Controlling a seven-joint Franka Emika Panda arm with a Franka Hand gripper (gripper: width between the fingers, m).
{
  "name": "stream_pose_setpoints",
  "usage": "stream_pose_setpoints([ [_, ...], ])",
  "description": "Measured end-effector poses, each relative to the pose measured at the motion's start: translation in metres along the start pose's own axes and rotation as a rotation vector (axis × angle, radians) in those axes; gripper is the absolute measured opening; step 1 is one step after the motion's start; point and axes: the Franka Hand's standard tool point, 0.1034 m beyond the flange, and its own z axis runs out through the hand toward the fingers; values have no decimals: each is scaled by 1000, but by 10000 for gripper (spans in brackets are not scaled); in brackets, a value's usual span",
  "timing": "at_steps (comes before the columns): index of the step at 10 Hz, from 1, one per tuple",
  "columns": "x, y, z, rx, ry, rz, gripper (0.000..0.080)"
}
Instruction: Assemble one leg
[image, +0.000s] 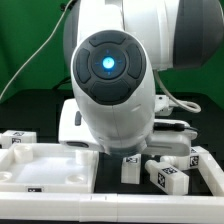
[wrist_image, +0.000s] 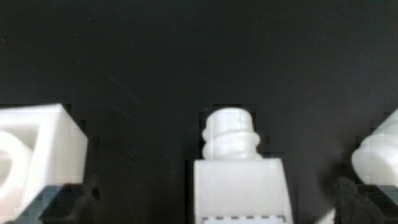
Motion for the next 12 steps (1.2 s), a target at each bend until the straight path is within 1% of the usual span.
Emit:
stream_pose_setpoints([
  [1, 6, -1, 2, 2, 27, -6, 649],
  [2, 7, -2, 5, 1, 32, -6, 649],
  [7, 8, -4, 8, -1, 32, -15, 649],
  [8, 8, -4, 8, 0, 31, -24, 623],
  [9, 8, -3, 8, 0, 31, -32, 451],
  [10, 8, 0, 8, 0, 30, -37, 451],
  [11, 9, 3, 8, 2, 30, -41, 276],
  [12, 9, 4, 8, 2, 30, -42, 279],
])
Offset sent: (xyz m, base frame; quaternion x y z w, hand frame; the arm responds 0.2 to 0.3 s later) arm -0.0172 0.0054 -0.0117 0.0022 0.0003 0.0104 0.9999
